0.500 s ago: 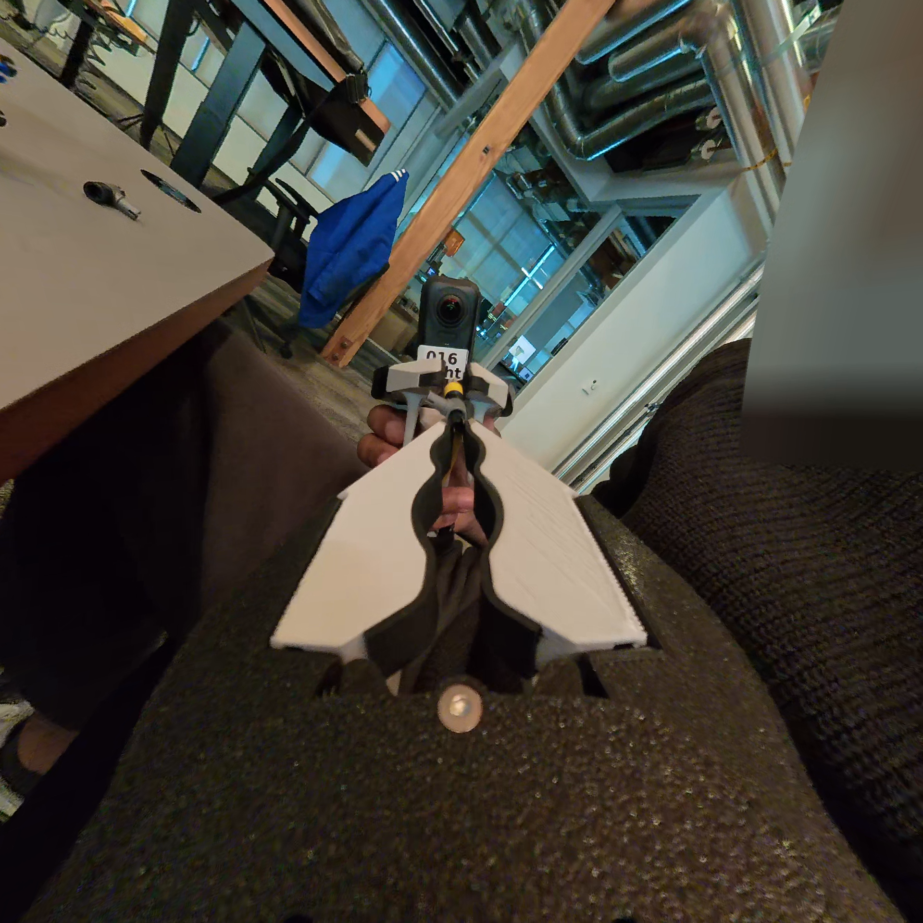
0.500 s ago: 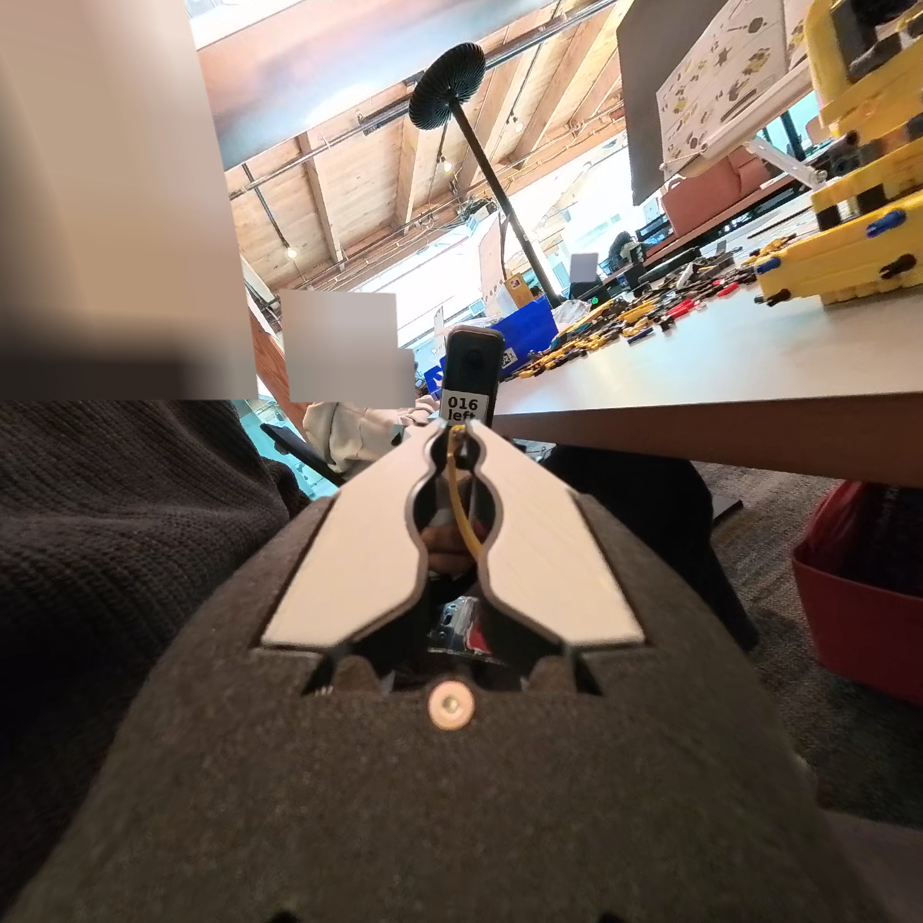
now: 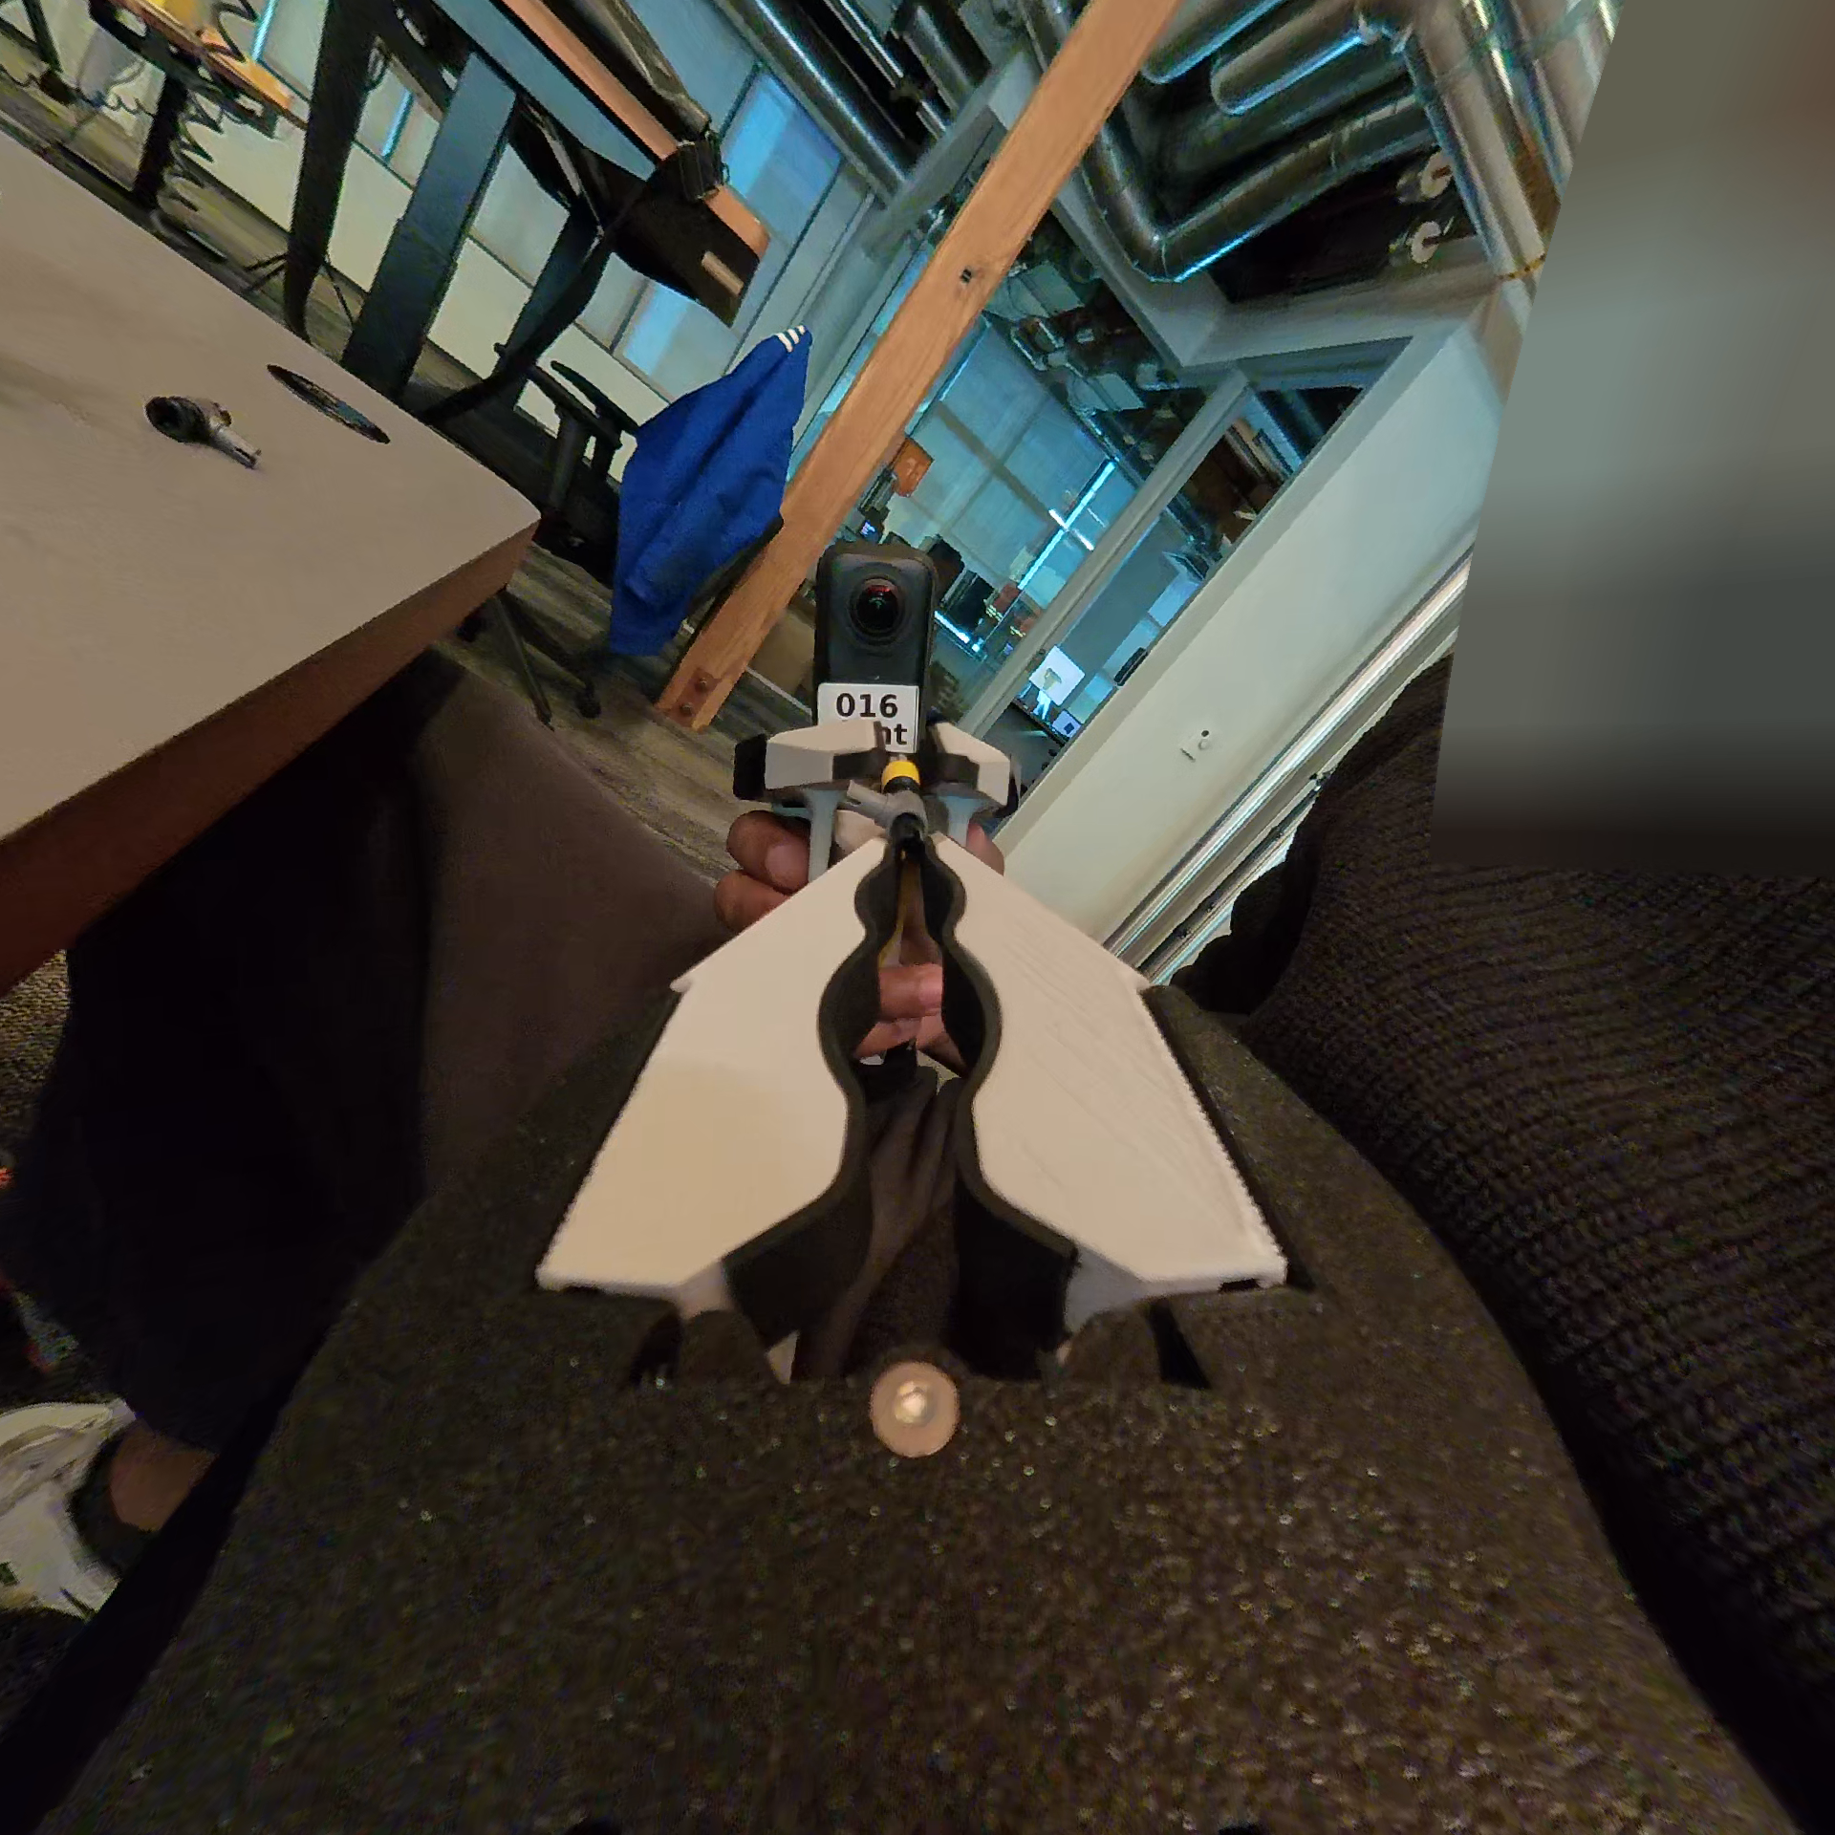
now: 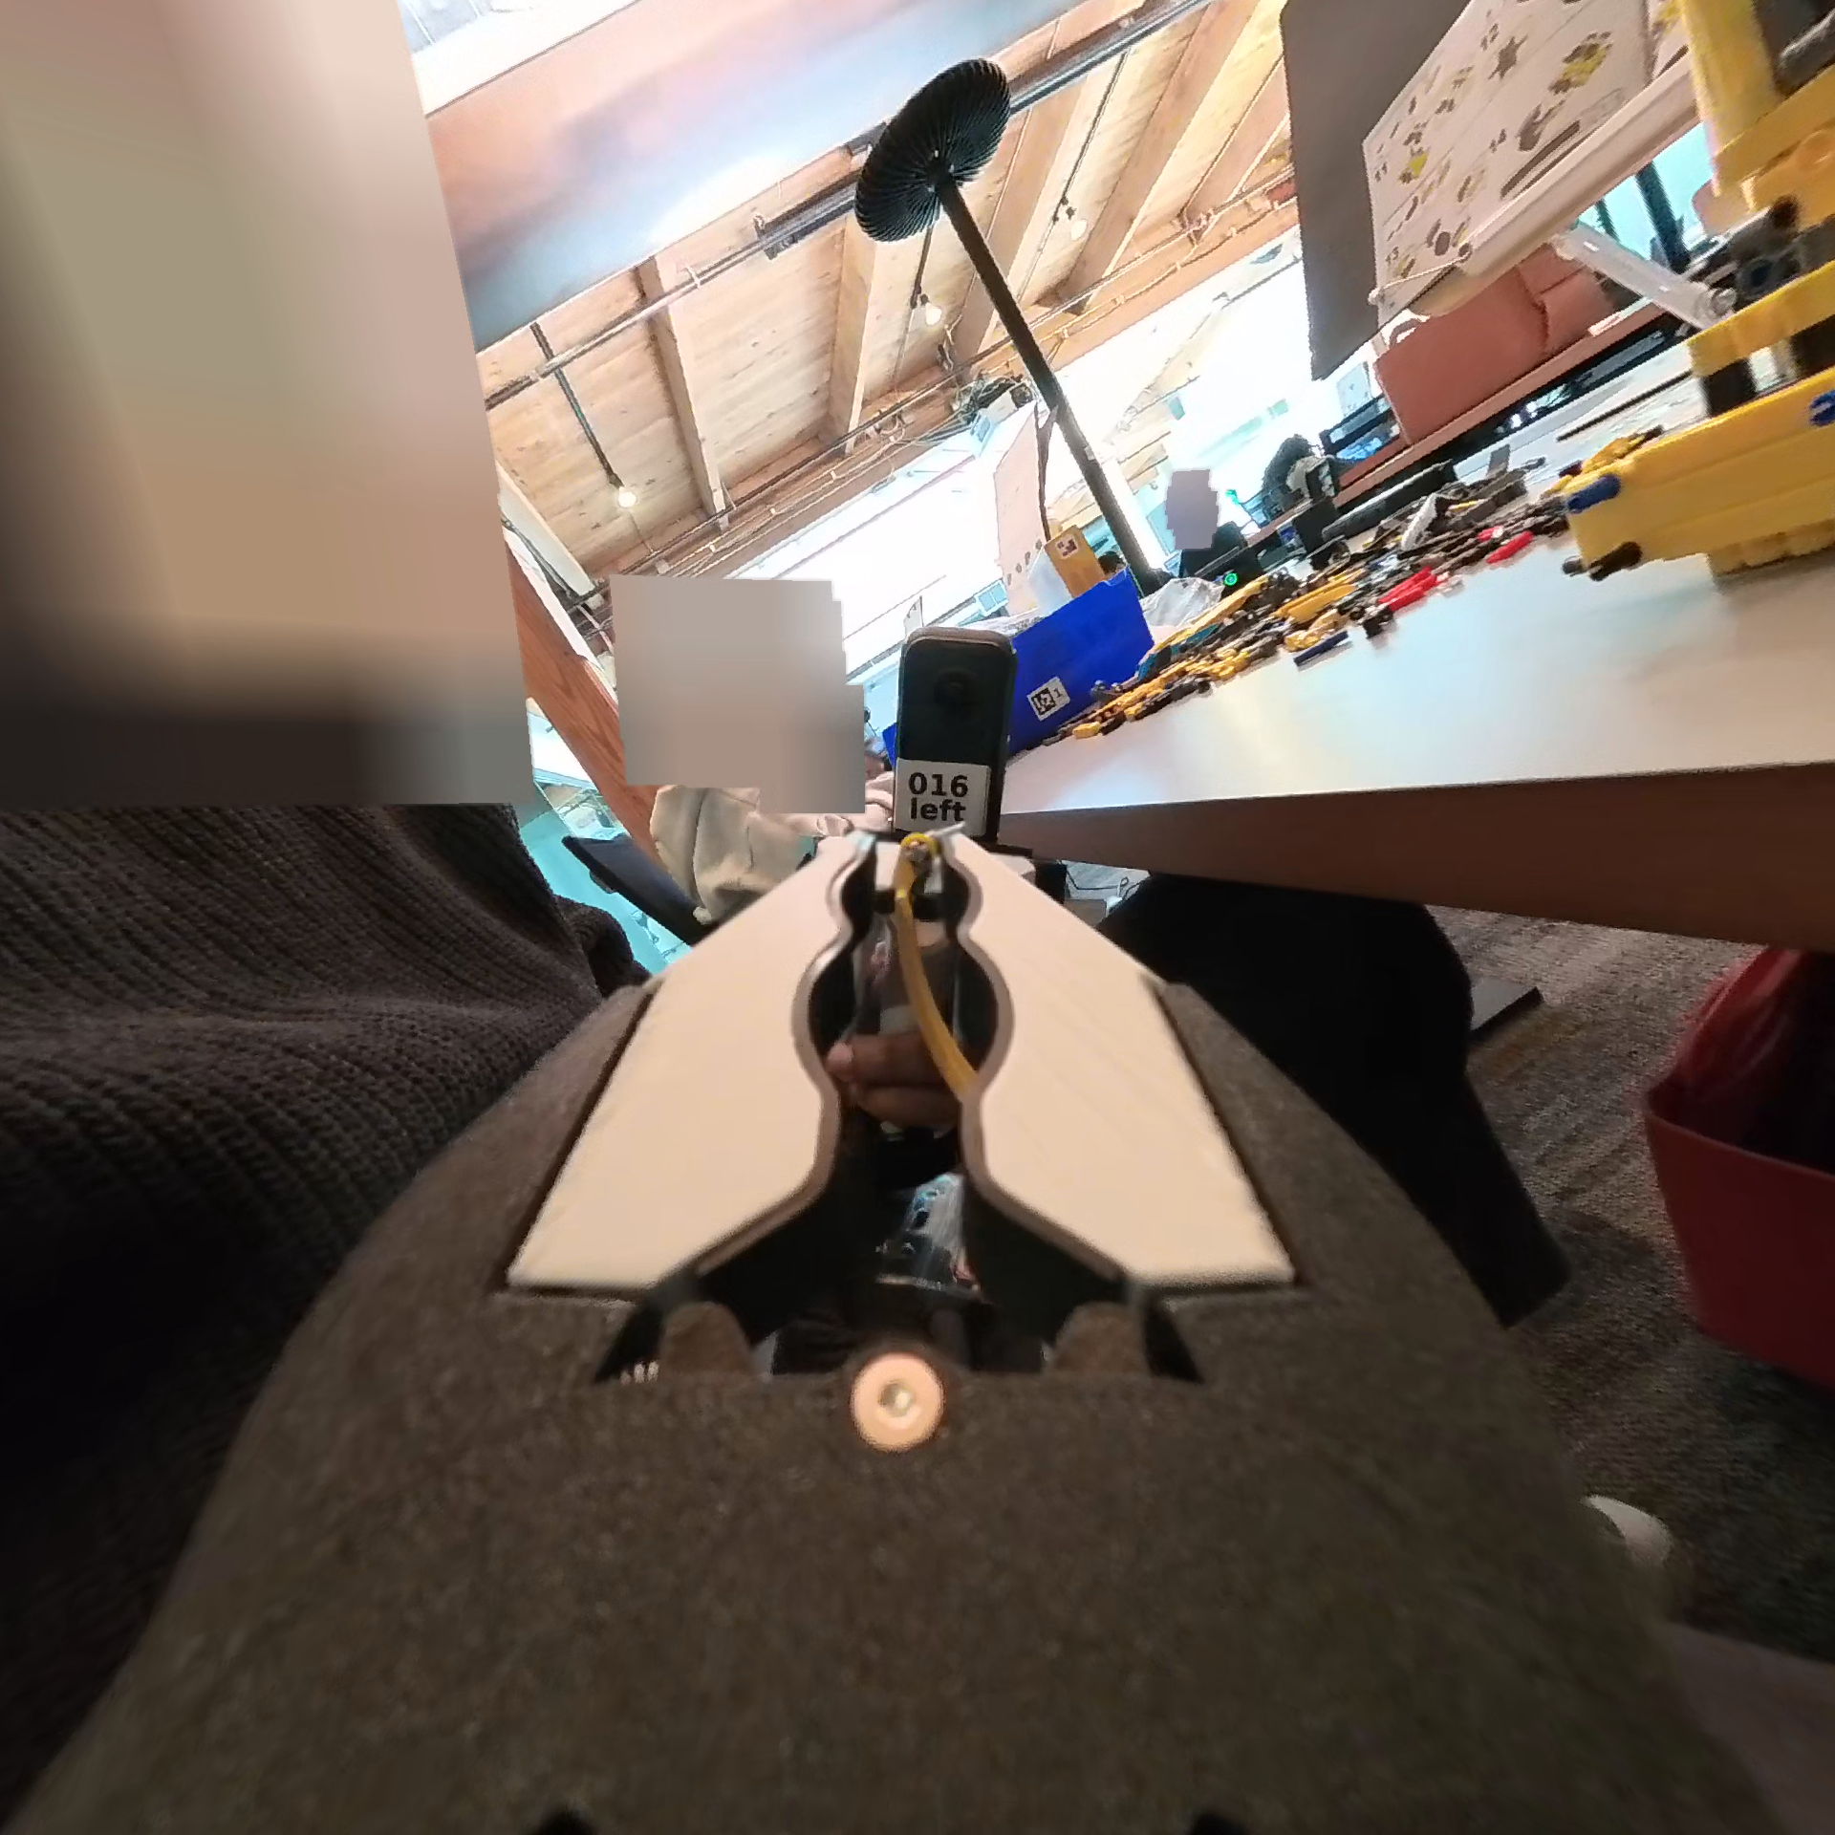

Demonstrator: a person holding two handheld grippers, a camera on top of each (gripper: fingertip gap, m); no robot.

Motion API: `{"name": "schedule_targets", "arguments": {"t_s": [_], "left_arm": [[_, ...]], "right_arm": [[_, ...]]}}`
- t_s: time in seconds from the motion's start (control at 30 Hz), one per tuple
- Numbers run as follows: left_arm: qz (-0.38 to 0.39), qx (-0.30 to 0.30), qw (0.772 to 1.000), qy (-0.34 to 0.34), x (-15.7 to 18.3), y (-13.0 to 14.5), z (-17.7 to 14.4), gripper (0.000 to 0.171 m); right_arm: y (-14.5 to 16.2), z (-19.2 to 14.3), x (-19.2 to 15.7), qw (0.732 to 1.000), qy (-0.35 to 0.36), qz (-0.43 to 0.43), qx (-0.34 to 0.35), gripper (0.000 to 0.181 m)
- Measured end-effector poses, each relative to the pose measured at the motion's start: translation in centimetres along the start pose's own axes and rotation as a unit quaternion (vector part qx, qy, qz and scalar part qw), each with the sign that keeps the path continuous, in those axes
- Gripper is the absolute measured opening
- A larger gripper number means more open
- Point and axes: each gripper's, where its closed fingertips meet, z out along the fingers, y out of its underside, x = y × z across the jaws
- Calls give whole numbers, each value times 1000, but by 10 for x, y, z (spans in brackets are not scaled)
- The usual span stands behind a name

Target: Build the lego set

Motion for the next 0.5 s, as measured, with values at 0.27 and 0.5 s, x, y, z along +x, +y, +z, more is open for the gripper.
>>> {"name": "schedule_targets", "arguments": {"t_s": [0.27,0.5], "left_arm": [[10,-11,1000,1,2,3,2,2],[-11,0,1000,26,7,0,0,10]], "right_arm": [[6,3,-1,1000,2,-12,-18,7],[3,2,-2,1000,-1,-14,-11,6]]}}
